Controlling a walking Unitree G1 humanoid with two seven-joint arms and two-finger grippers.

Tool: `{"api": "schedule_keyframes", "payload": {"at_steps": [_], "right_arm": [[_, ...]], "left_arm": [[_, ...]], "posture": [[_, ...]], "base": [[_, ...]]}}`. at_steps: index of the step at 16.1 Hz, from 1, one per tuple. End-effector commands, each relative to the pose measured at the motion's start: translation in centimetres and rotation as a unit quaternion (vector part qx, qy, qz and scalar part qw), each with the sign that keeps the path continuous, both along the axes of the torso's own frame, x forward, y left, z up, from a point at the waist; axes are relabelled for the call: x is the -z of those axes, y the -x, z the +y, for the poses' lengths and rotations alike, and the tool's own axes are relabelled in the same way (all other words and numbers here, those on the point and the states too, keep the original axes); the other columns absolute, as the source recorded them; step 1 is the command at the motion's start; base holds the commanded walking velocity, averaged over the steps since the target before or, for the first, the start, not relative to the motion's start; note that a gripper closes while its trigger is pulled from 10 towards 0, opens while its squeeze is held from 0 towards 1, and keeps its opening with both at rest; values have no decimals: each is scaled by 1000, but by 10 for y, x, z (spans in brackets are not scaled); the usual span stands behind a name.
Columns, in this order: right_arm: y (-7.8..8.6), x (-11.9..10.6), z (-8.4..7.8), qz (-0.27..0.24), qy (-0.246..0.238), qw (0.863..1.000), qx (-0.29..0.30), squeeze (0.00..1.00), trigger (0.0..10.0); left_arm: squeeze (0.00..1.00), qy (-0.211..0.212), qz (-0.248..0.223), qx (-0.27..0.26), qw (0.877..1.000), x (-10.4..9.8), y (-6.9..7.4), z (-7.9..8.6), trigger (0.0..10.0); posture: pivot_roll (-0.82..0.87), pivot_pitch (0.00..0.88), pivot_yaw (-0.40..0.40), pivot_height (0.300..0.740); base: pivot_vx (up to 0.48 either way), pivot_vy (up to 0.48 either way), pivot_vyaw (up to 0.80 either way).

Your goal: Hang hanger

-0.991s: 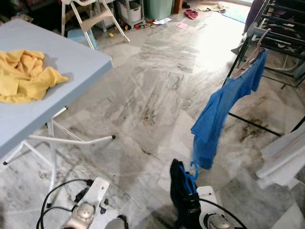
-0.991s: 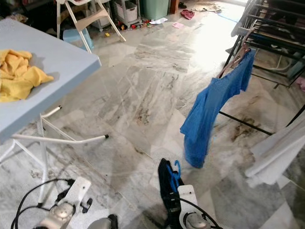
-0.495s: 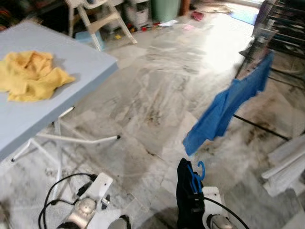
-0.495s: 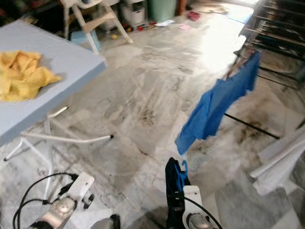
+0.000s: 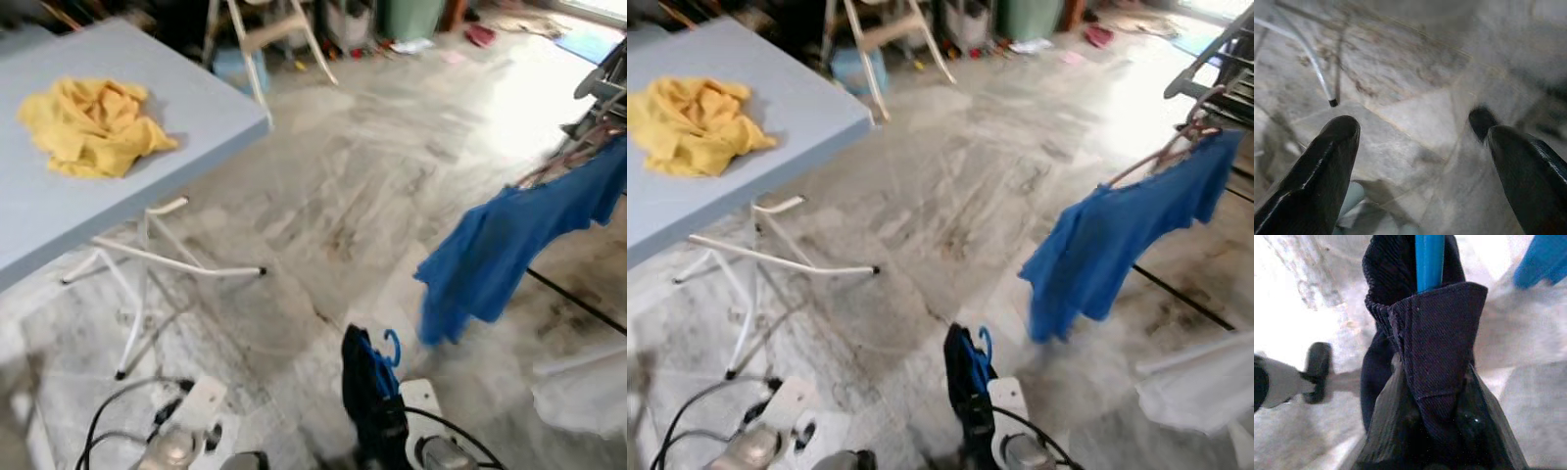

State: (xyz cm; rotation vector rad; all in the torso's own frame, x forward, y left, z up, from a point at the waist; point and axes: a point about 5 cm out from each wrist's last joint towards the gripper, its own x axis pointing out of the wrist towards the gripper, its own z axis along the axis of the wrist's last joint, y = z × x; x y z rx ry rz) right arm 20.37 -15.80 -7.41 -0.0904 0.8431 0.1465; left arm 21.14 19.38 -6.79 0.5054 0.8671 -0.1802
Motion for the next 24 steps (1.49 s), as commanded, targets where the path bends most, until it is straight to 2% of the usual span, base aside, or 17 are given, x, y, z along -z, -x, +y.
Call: {"api": "schedule_keyframes", "payload": {"at_steps": [1, 6, 9, 10, 11, 13, 16, 17, 19, 20, 24], "right_arm": [[9, 5, 2, 16, -5, 1000, 3, 0, 10000], [5, 3, 2, 6, -4, 1000, 5, 0, 10000], [-20, -14, 0, -57, -12, 998, 0, 0, 10000], [-22, -16, 0, -63, -12, 998, -1, 0, 10000], [-31, -23, 0, -87, -18, 996, -7, 0, 10000], [-62, -53, 4, -181, -46, 982, -37, 0, 10000], [-78, -77, 17, -248, -82, 962, -84, 0, 10000], [-81, -88, 25, -273, -106, 949, -119, 0, 10000], [-82, -97, 30, -290, -121, 938, -143, 0, 10000], [-82, -107, 31, -309, -130, 930, -153, 0, 10000], [-77, -108, 22, -318, -127, 934, -100, 0, 10000]], "left_arm": [[0, -2, 16, -3, 1000, 6, 10, 0, 10000], [0, 4, 0, -43, 999, 5, 11, 7, 10000], [0, 24, -65, -77, 995, -10, -10, 12, 10000], [0, 26, -70, -78, 994, -12, -12, 12, 10000], [0, 35, -87, -84, 992, -16, -16, 14, 10000], [0, 75, -144, -106, 981, -29, -30, 18, 10000], [0, 95, -204, -96, 970, -41, -37, 16, 10000], [0, 112, -224, -96, 963, -44, -37, 16, 10000], [0, 118, -242, -77, 960, -49, -38, 15, 10000], [0, 128, -254, -51, 957, -52, -36, 12, 10000], [0, 123, -256, -72, 956, -52, -32, 18, 10000]], "posture": [[-56, 155, 0, 740], [-53, 162, -9, 740], [-63, 176, -14, 740], [-62, 178, -15, 740], [-60, 180, -18, 740], [-51, 199, -26, 740], [-45, 218, -32, 740], [-43, 223, -30, 740], [-41, 227, -30, 740], [-38, 231, -30, 740], [-36, 235, -21, 740]], "base": [[0, -281, 444], [0, 0, 0], [0, 0, 0], [0, 0, 0], [0, 0, 0], [0, 0, 0], [0, 0, 0], [0, 0, 0], [0, 0, 0], [0, 0, 0], [0, 0, 0]]}}
